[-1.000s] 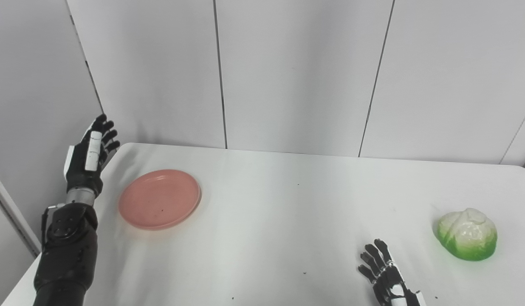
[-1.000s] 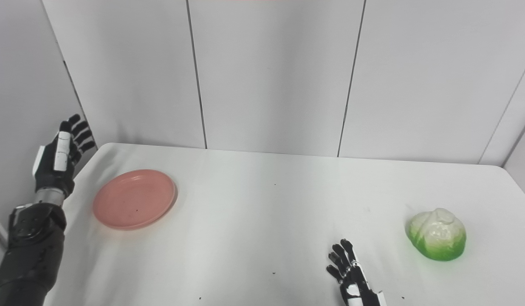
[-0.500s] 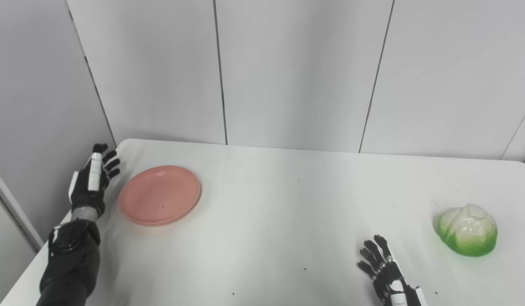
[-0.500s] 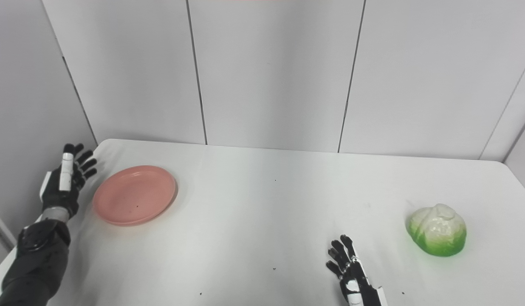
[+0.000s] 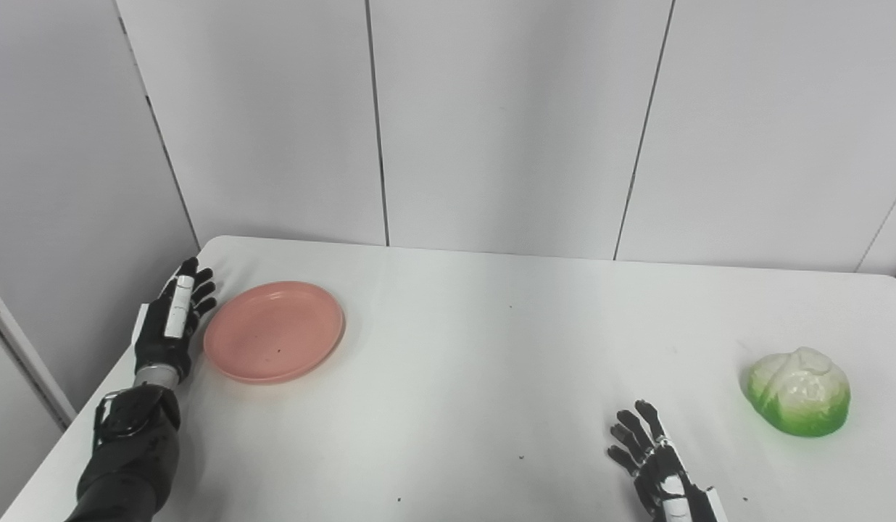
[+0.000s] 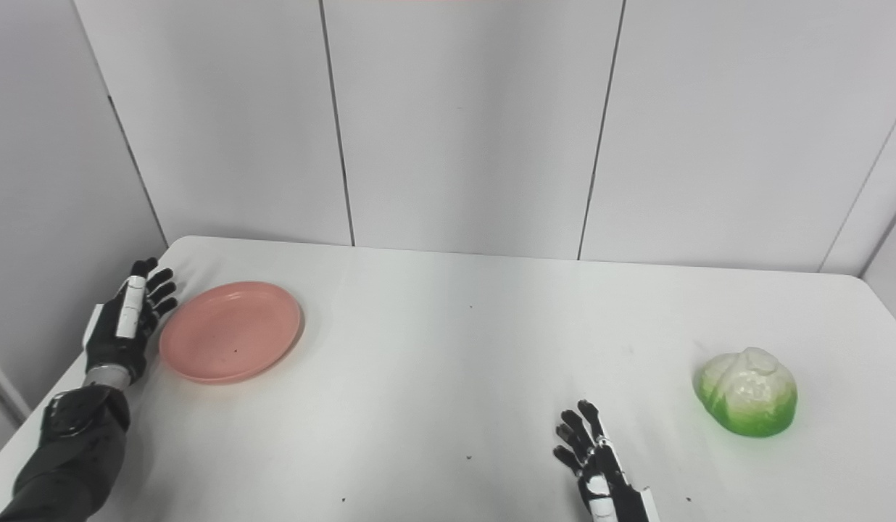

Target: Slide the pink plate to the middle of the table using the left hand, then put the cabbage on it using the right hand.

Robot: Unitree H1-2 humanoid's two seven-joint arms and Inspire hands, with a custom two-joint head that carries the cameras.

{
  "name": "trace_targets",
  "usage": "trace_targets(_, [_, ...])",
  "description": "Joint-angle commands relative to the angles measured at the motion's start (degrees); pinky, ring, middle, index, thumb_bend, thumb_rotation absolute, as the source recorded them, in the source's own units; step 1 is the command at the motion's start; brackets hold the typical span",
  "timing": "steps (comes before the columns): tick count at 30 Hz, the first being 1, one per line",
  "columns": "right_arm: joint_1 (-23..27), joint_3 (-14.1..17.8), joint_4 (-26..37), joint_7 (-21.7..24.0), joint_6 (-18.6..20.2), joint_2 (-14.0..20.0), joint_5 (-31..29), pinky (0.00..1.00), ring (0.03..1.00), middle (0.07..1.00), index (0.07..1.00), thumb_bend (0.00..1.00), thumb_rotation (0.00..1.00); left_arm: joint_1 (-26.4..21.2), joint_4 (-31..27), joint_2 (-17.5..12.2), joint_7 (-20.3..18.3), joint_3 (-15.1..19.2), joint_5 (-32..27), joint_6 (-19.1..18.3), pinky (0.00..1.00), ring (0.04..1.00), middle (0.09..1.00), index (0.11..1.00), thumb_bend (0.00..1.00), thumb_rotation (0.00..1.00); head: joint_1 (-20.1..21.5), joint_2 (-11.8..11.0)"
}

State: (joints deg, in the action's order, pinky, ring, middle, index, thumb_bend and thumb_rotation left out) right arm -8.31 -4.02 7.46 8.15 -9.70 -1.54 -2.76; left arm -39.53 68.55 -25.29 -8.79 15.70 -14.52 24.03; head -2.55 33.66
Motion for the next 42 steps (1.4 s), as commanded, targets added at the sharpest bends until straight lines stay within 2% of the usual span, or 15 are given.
trace_targets(1, [-5.01,-1.05,0.92,0.02,1.71,0.58,0.29,0.87,0.901,0.909,0.956,0.85,1.00,-1.81,-0.11,0.46,-1.21,-1.14,0.93,0.22,0.82,0.869,0.870,0.856,0.95,0.85,0.05,-0.02])
trace_targets(7, [-4.83,-1.30,0.73,-0.03,1.57,0.47,0.61,0.86,0.899,0.910,0.960,0.85,1.00,-0.69,-2.02,1.52,-3.68,-2.03,-0.10,0.11,0.81,0.888,0.894,0.896,0.93,0.86,0.24,-0.11])
trace_targets(12, [-4.82,-1.58,0.97,-0.07,1.91,0.33,0.69,0.86,0.894,0.908,0.963,0.85,1.00,-0.14,-4.90,2.49,-5.08,-1.80,-1.49,-1.55,0.83,0.888,0.878,0.869,0.88,0.83,0.74,0.10])
trace_targets(17, [-4.89,-1.75,1.23,-0.21,2.36,0.20,0.70,0.84,0.886,0.906,0.962,0.85,1.00,0.33,-6.53,3.08,-4.74,-3.51,-0.38,-1.65,0.76,0.851,0.854,0.876,0.90,0.86,0.86,0.17])
trace_targets(23, [-4.85,-2.08,1.43,-0.28,2.83,0.11,0.71,0.84,0.884,0.909,0.964,0.85,1.00,0.70,-8.29,3.93,-5.66,-4.46,-0.68,-2.12,0.75,0.851,0.854,0.851,0.96,0.85,1.45,0.35])
trace_targets(26, [-4.79,-2.22,1.49,-0.32,3.06,0.04,0.56,0.84,0.883,0.911,0.965,0.85,1.00,1.01,-9.88,4.41,-6.15,-4.93,-1.05,-3.14,0.76,0.867,0.863,0.856,0.95,0.86,1.67,0.32])
trace_targets(31, [-4.72,-2.45,1.59,-0.33,3.41,0.08,0.65,0.83,0.882,0.914,0.966,0.85,1.00,1.78,-12.49,5.87,-6.27,-6.11,-0.65,-4.42,0.77,0.866,0.854,0.861,0.92,0.85,1.86,0.33])
trace_targets(35, [-4.89,-2.71,1.92,-0.46,3.84,0.01,1.05,0.83,0.879,0.917,0.966,0.86,1.00,2.46,-14.44,7.25,-6.01,-6.79,-0.44,-5.51,0.74,0.860,0.849,0.862,0.89,0.85,2.28,0.36])
trace_targets(42, [-4.88,-3.11,2.11,-0.37,4.20,-0.03,0.89,0.82,0.873,0.917,0.967,0.86,1.00,3.80,-17.29,11.06,-4.98,-8.05,0.28,-6.97,0.77,0.874,0.861,0.877,0.91,0.83,2.75,0.44])
